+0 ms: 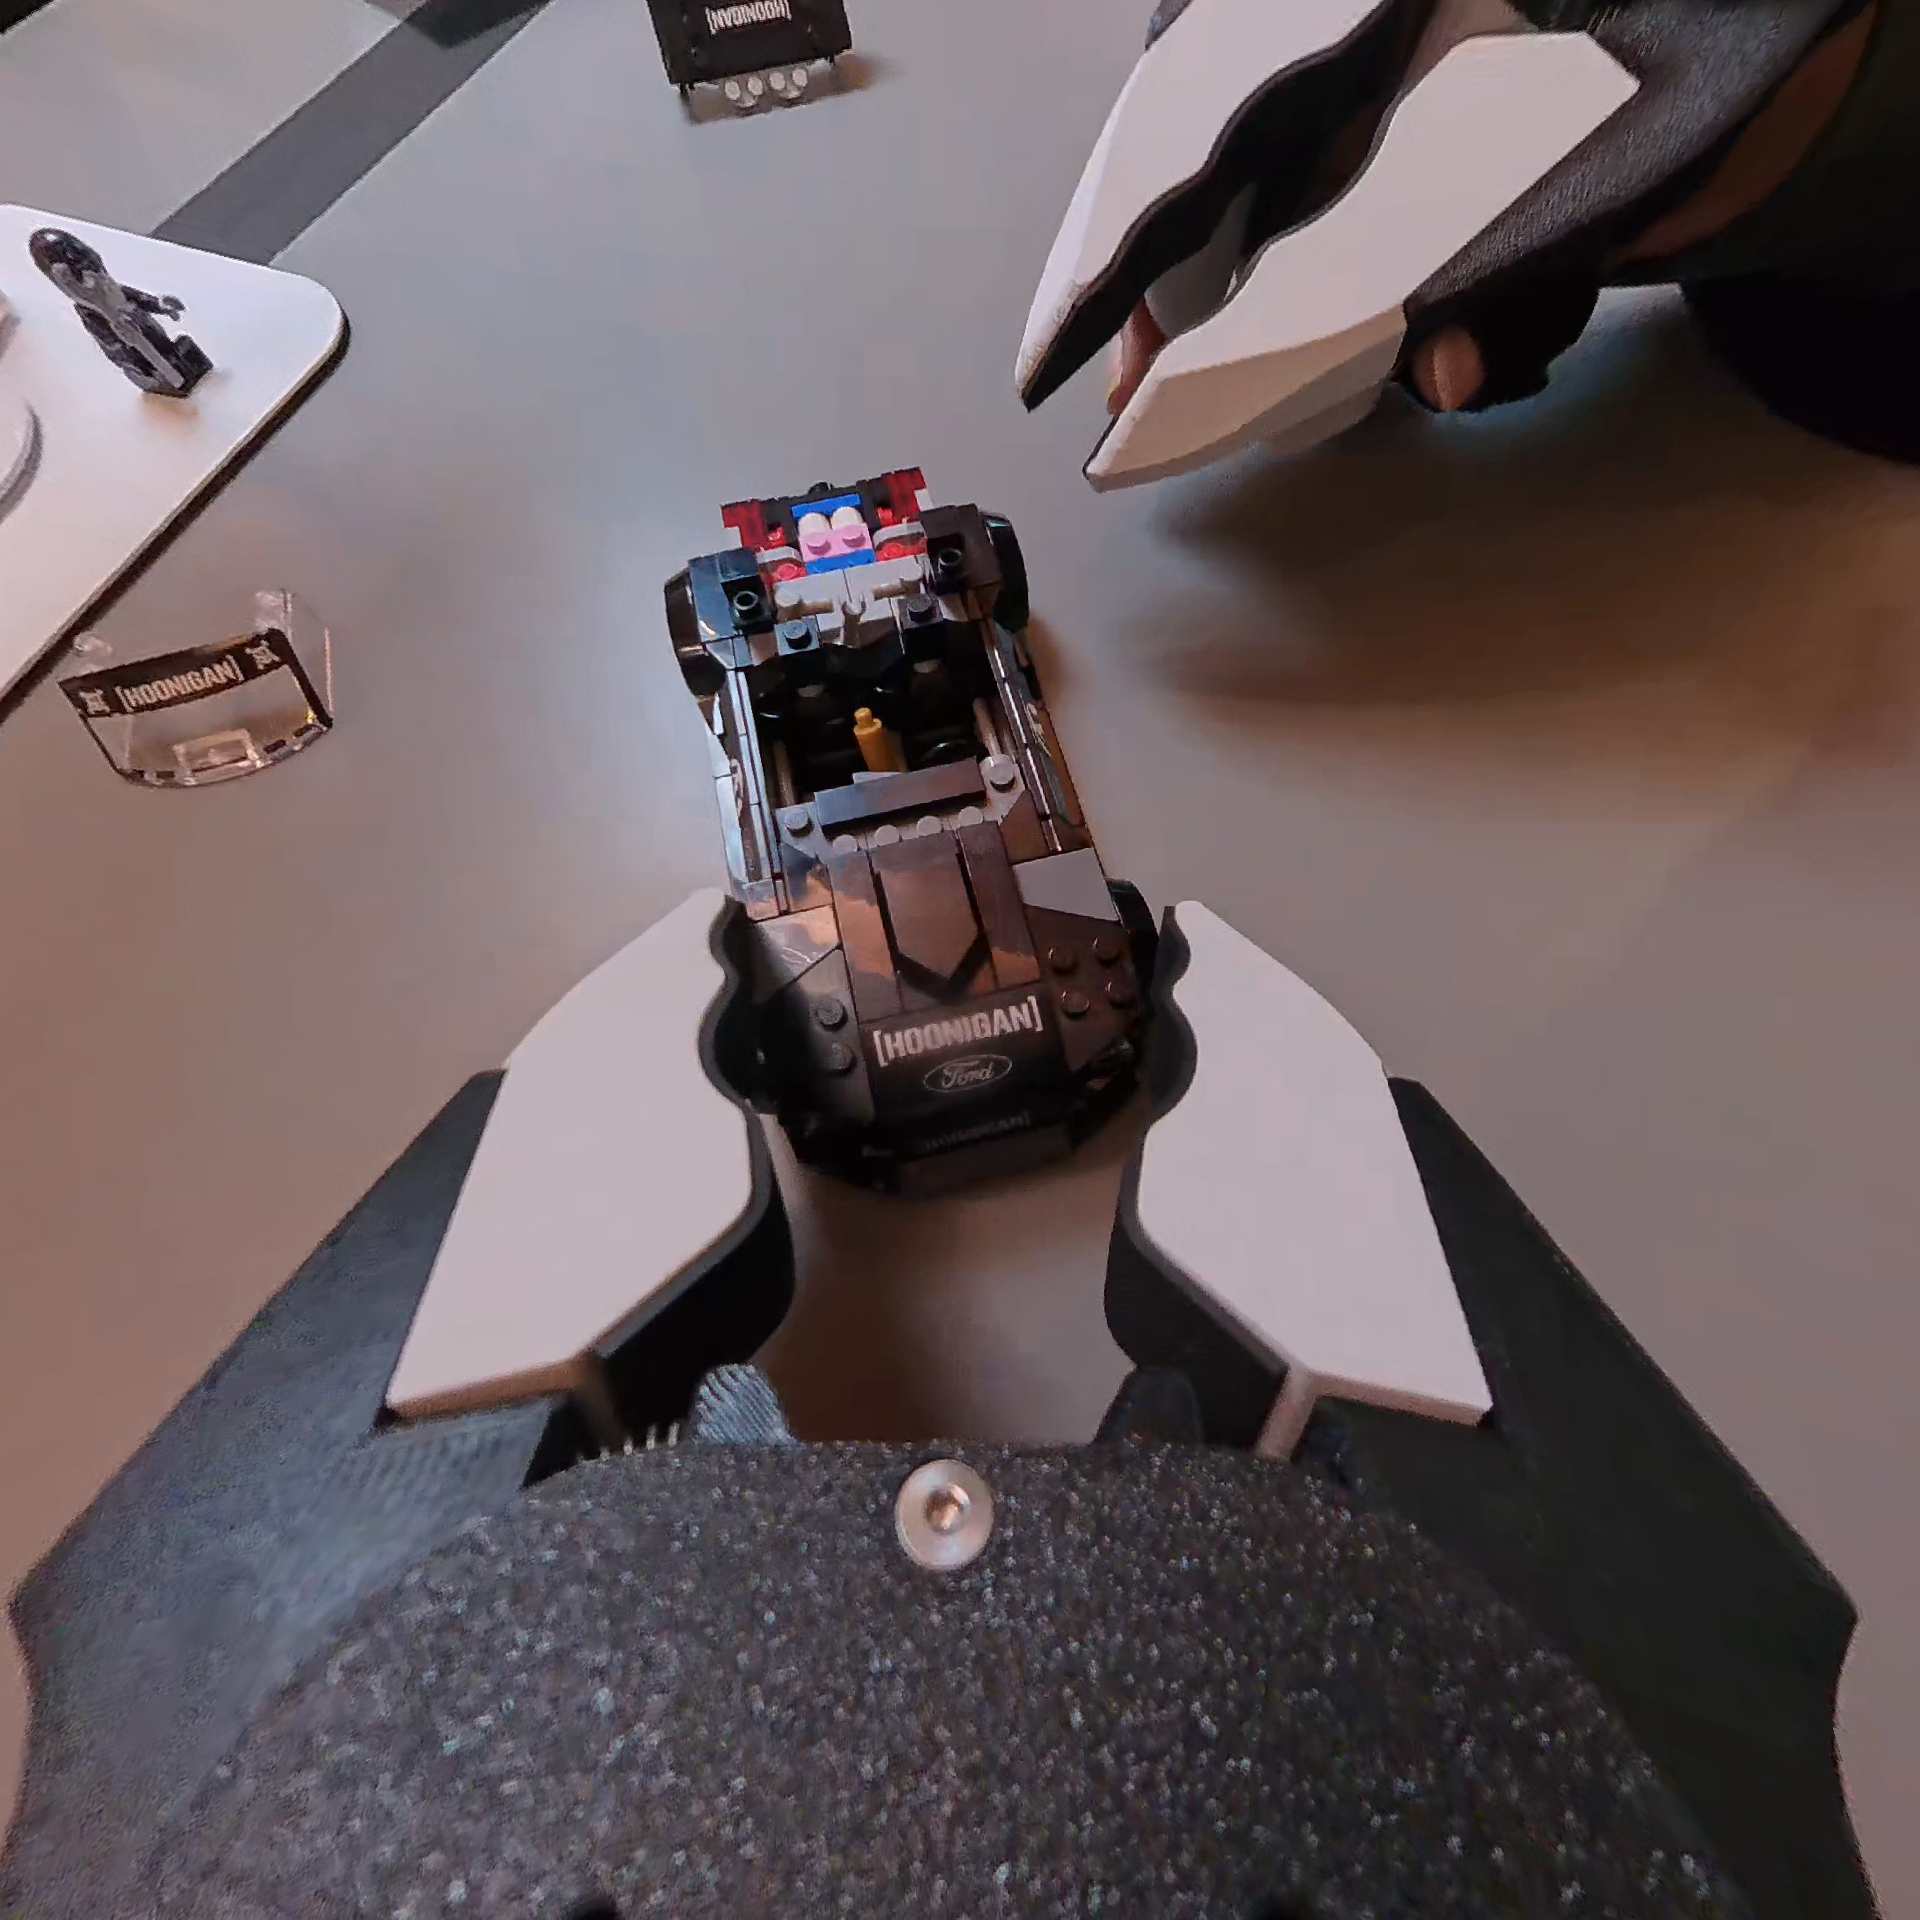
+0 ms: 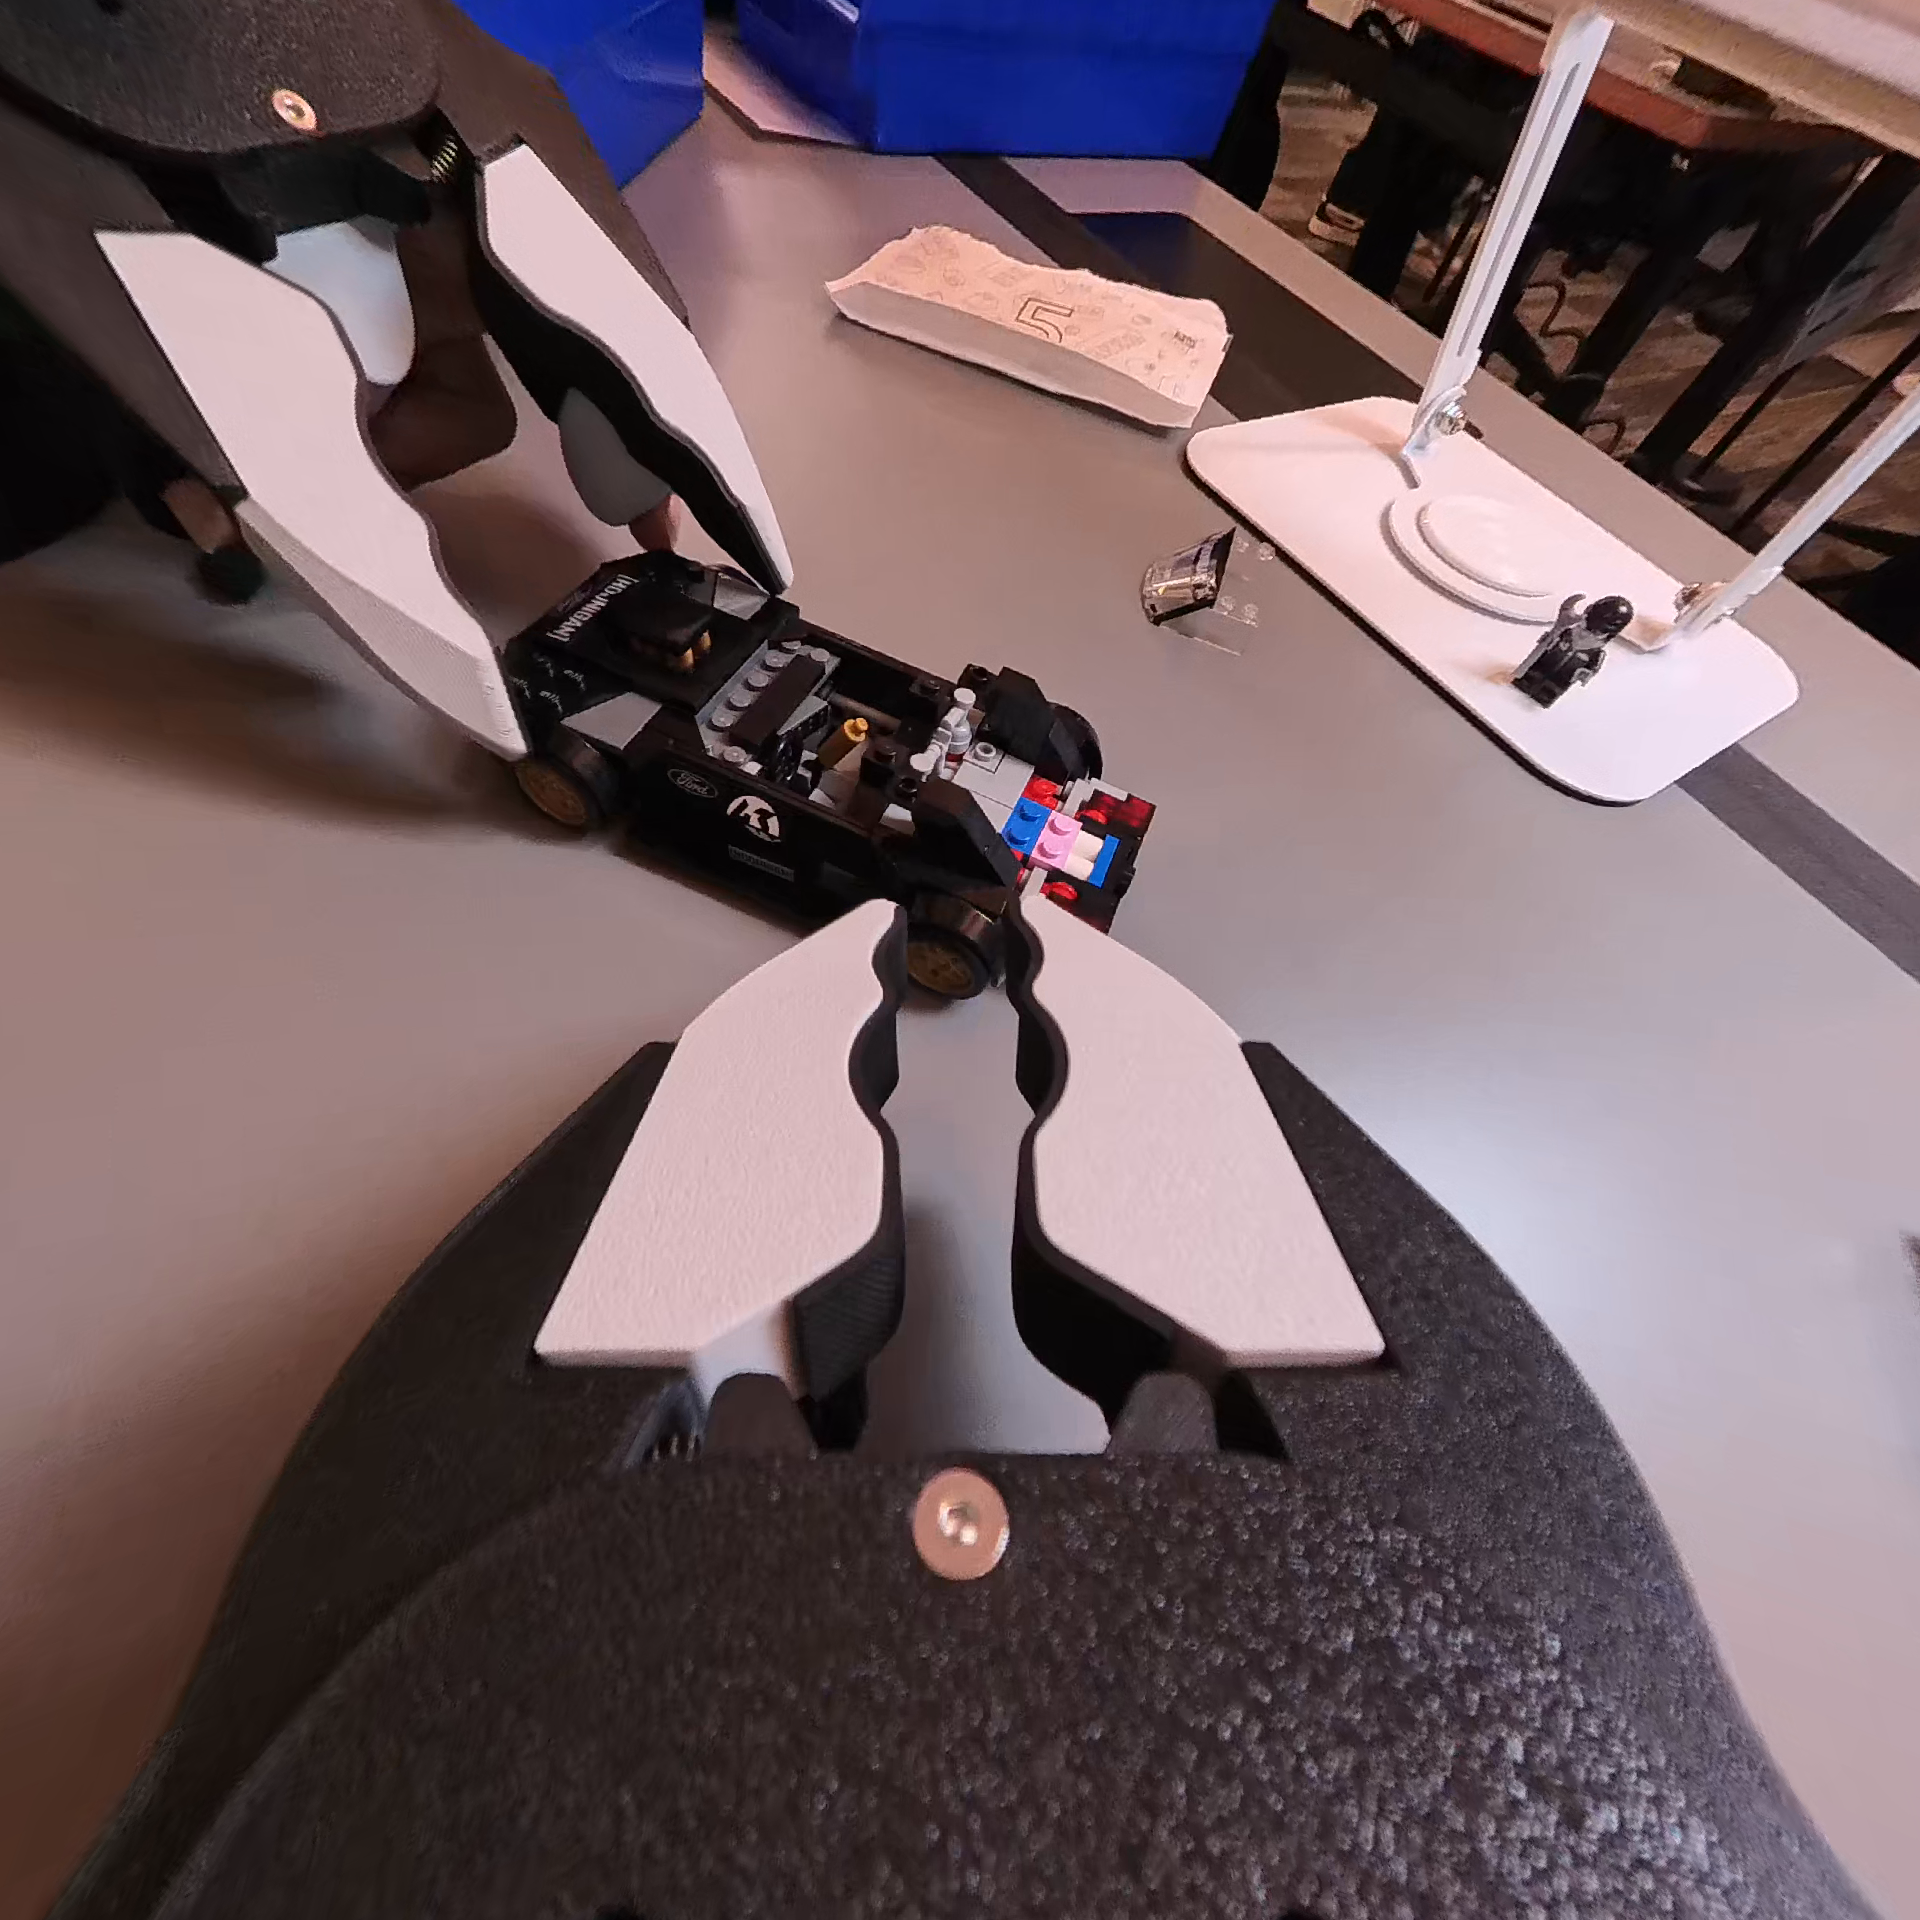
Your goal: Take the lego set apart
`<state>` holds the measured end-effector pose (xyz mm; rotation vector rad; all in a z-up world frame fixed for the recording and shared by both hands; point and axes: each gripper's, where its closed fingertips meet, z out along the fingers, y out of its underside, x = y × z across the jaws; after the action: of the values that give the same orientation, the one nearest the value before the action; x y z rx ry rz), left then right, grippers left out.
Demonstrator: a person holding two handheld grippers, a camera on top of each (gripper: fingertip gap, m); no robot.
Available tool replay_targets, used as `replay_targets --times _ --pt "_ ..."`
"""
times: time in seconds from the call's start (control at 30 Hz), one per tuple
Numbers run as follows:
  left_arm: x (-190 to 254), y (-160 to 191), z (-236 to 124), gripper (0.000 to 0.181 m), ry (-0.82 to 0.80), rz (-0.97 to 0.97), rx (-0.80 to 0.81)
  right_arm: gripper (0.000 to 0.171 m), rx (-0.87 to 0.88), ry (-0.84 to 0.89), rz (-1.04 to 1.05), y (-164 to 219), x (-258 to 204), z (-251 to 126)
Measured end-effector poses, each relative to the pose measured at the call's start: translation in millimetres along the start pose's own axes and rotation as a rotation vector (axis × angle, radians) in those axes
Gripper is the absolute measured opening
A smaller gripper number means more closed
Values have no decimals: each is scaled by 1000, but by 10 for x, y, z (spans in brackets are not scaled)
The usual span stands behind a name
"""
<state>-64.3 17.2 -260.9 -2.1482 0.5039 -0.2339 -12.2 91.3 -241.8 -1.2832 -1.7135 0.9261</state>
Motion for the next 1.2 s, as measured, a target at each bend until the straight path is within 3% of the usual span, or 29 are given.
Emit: replay_targets --times 0.13,0.27,0.33,0.47,0.67,0.8,0.9,1.07,1.2 --pt "-10 -31 -36 76 -5 -11 29 18 4 5 20 15 47 17" --pt "-62 -296 -198 70 28 -127 193 18 51 9 67 -108 153 23" --pt "-193 -451 -331 54 -4 -194 300 18 93 26 84 -270 254 20" --pt "-508 -764 -668 2 -153 -160 537 19 175 109 9 -754 517 52" --pt "-1219 -1272 -1025 0 -495 -73 700 18 216 188 -125 -1665 911 464" --pt "-1764 -1538 -1090 0 -644 -128 757 18 107 191 86 -1922 1316 994" --pt "-2040 -1462 -1113 0 -733 -164 778 22 69 242 242 -1879 1576 1276" --pt "-2107 -1171 -1027 0 -712 -191 736 27 114 254 441 -1859 1747 1464" --pt "-2168 -1148 -1045 0 -705 -222 750 24 165 214 564 -1935 1727 1618"
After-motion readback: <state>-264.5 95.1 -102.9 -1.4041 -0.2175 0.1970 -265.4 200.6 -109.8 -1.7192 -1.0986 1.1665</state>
